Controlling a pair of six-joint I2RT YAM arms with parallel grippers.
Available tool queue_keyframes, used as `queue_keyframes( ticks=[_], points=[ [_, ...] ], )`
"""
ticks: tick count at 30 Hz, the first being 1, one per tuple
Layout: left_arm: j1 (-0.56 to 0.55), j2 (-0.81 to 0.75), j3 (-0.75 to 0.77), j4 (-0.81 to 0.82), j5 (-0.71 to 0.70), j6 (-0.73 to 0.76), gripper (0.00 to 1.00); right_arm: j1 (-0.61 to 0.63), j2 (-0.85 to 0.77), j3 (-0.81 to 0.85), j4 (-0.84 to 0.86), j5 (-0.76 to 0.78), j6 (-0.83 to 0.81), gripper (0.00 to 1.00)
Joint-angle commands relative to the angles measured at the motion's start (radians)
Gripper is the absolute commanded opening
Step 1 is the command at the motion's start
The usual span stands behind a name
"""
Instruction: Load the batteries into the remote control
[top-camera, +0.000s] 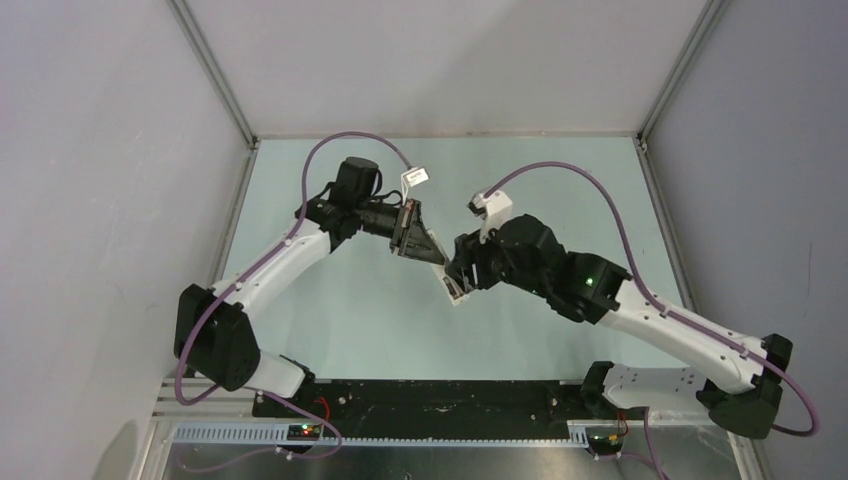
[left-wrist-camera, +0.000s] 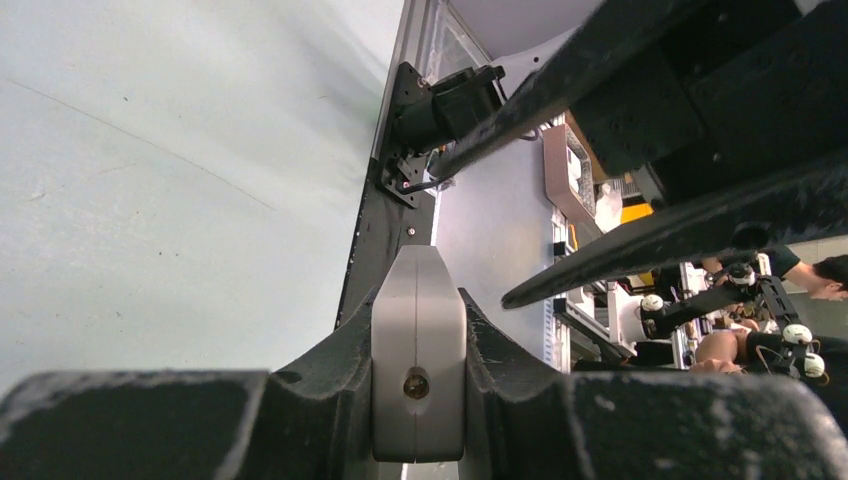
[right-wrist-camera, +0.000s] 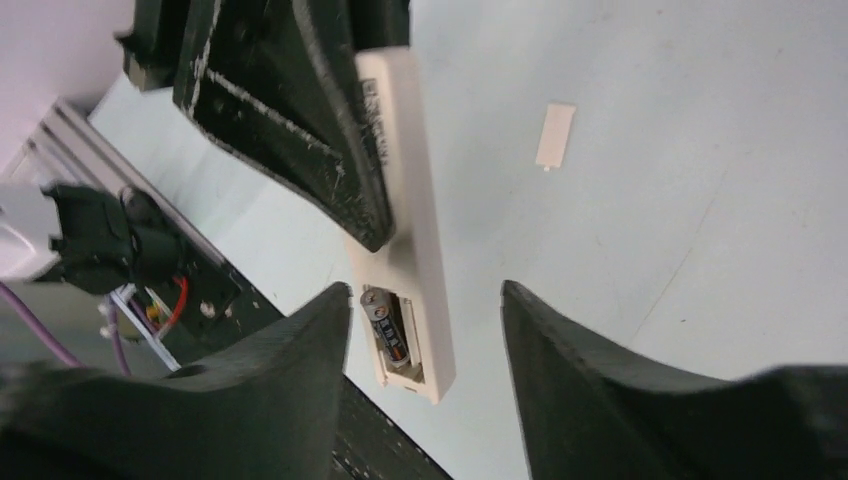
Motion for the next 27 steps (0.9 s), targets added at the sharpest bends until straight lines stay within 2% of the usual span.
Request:
queue_keyframes(
  ticks=[1, 5, 7, 9, 17, 27],
  points=[
    [-0.006, -0.002, 0.054, 0.013, 0.038, 0.006, 0.0, -0.011, -0.094, -0.033, 0.087, 0.161, 0.068, 0.67],
    [-0.005, 0.002, 0.064, 0.012, 0.016, 0.007, 0.0, -0.029, -0.146, -0.085, 0.144, 0.193, 0.168, 0.87],
    [-0.005, 0.004, 0.075, 0.013, 0.01, 0.001, 0.0, -0.039, -0.159, -0.103, 0.162, 0.179, 0.226, 0.95],
    [-0.005, 0.004, 0.095, 0.013, -0.002, -0.006, 0.0, -0.063, -0.16, -0.115, 0.169, 0.145, 0.283, 0.99],
    [-0.005, 0.004, 0.183, 0.012, -0.043, 0.001, 0.0, -0.178, -0.145, -0.125, 0.181, 0.031, 0.464, 0.99],
    [0.01, 0.077, 0.294, 0.012, -0.068, -0.058, 0.0, -0.23, -0.119, -0.158, 0.308, -0.111, 0.628, 0.98]
  ],
)
